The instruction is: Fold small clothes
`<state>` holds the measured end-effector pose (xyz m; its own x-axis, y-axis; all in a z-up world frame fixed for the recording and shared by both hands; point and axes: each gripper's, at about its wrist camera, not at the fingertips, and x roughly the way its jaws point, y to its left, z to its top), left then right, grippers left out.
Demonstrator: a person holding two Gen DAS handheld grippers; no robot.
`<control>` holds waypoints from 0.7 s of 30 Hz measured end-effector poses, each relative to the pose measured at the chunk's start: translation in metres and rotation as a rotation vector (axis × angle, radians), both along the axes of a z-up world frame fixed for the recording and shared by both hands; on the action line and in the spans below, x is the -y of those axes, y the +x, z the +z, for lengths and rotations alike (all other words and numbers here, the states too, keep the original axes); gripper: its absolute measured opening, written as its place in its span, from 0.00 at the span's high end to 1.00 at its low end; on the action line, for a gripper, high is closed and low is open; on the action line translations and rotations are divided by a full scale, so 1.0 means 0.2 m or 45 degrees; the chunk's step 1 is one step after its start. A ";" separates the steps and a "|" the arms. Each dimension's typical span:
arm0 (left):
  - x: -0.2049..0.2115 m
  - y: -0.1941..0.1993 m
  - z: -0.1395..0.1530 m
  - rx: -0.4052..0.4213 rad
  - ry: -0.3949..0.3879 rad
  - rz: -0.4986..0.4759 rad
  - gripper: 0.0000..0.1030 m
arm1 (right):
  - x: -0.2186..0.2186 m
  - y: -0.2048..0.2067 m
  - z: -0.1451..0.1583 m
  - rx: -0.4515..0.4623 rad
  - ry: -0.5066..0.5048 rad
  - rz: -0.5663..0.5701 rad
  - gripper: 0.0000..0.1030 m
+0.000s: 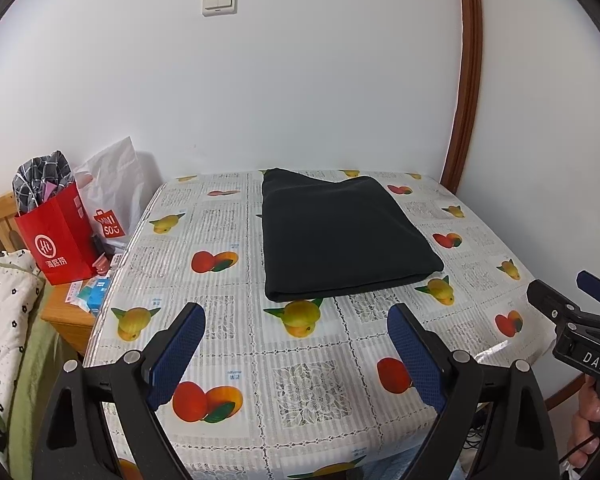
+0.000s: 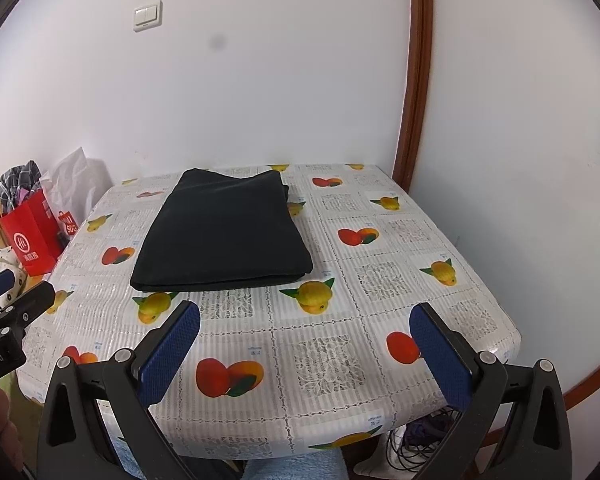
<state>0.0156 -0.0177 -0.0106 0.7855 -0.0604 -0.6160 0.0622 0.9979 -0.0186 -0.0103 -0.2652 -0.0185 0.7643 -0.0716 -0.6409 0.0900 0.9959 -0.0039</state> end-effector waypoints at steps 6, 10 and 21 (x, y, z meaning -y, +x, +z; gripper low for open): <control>0.00 0.00 0.00 -0.004 -0.001 0.003 0.11 | -0.01 0.00 0.00 0.004 -0.004 0.006 0.00; 0.00 0.00 -0.01 -0.006 0.001 0.003 0.11 | -0.03 0.00 0.01 0.006 -0.009 0.011 0.00; -0.01 0.00 -0.02 -0.017 -0.001 0.006 0.11 | -0.05 -0.01 0.00 0.007 -0.016 0.020 0.00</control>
<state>0.0161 -0.0157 -0.0145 0.7777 -0.0572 -0.6261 0.0574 0.9982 -0.0199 -0.0117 -0.2548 -0.0178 0.7687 -0.0677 -0.6361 0.0745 0.9971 -0.0160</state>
